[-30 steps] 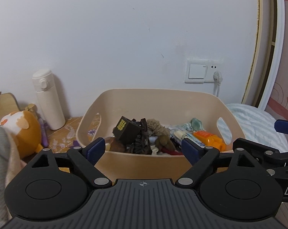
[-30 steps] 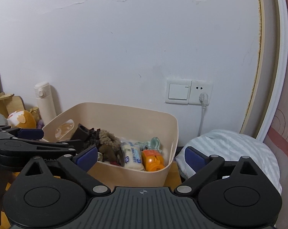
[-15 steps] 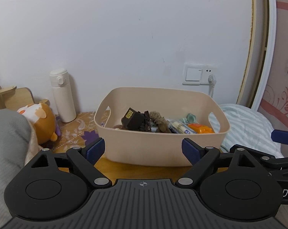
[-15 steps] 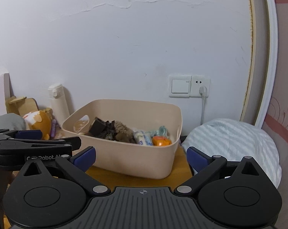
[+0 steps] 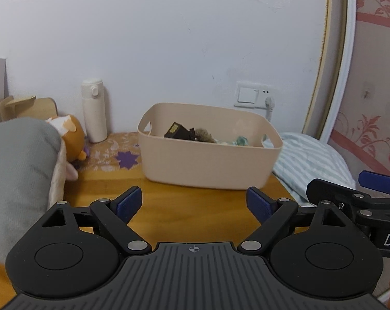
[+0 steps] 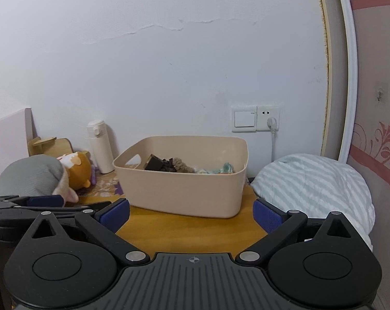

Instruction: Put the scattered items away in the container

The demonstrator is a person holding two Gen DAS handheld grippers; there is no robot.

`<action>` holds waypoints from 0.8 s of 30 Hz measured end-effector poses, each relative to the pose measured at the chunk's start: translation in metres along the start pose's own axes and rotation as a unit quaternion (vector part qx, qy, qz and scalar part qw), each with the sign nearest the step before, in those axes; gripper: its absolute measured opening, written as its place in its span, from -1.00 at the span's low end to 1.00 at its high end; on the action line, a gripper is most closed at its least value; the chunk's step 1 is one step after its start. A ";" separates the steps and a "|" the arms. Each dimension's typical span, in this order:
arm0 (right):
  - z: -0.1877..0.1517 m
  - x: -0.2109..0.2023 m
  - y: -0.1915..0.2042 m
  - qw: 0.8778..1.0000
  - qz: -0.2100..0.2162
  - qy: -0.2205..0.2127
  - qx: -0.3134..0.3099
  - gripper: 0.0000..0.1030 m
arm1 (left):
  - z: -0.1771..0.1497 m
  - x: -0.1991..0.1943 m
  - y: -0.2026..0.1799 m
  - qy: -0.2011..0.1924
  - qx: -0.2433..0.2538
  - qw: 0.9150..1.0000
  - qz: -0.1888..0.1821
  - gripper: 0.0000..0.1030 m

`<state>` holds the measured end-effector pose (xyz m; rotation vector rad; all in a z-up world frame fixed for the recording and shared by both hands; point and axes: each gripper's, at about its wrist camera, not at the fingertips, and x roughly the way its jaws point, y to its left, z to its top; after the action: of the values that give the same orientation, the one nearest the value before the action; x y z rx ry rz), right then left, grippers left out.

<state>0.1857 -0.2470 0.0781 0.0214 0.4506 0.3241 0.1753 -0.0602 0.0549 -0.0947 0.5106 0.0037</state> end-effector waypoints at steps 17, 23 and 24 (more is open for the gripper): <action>-0.040 -0.074 0.026 1.000 0.009 -0.010 -0.011 0.99 | -0.045 -0.074 0.002 -0.009 0.006 1.000 0.018 0.73; -0.056 -0.092 0.031 1.000 0.009 -0.005 -0.005 0.99 | -0.060 -0.091 0.001 -0.007 0.016 1.000 0.024 0.73; -0.059 -0.095 0.032 1.000 0.008 -0.004 -0.005 0.99 | -0.064 -0.094 0.001 -0.006 0.015 1.000 0.024 0.73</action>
<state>0.0700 -0.2491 0.0677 0.0174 0.4409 0.3416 0.0623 -0.0632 0.0453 -0.0533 0.5003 0.0440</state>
